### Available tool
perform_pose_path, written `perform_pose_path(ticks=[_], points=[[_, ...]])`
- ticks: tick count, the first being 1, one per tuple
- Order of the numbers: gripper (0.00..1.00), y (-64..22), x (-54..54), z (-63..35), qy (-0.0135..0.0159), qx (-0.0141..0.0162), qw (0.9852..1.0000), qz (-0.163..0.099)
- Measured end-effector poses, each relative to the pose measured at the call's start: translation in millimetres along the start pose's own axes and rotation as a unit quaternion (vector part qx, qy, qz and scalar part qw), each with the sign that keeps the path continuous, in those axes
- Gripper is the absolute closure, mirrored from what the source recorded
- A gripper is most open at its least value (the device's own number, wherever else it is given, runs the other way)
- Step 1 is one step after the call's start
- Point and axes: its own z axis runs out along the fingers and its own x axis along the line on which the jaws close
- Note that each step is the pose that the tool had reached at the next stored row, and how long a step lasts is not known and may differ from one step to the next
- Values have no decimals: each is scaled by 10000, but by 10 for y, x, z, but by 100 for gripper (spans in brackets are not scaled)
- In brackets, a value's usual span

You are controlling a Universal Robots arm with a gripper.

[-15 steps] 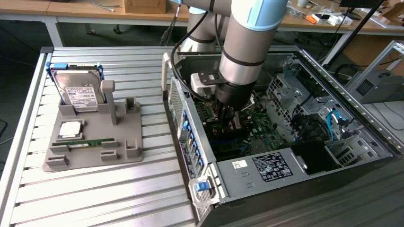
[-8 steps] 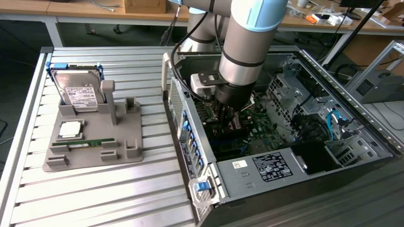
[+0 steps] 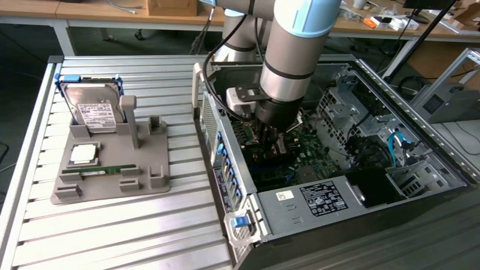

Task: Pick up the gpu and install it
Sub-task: 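Insert the gpu into the slot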

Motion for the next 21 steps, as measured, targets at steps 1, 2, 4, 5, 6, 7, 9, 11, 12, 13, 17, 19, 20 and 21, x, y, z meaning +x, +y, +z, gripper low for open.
perform_pose_path(ticks=[1,2,4,5,6,7,9,11,12,13,17,19,20,21], points=[[73,0,0,0,0,0,10000,0],[73,0,-1,1,2,1,10000,0],[73,0,-2,-1,4,1,10000,0],[73,0,-1,-7,6,0,10000,0],[73,-1,-1,-13,6,0,10000,0],[73,-1,-1,-21,5,1,10000,0],[73,-2,0,-34,5,1,10000,0],[73,-2,-1,-34,4,1,10000,0],[73,-2,-1,-35,5,1,10000,0],[73,-2,0,-35,5,1,10000,0],[73,-2,0,-36,6,1,10000,0],[73,-2,0,-36,6,1,10000,0],[73,-2,0,-36,12,2,10000,-1],[73,-2,0,-36,29,2,10000,-2]])
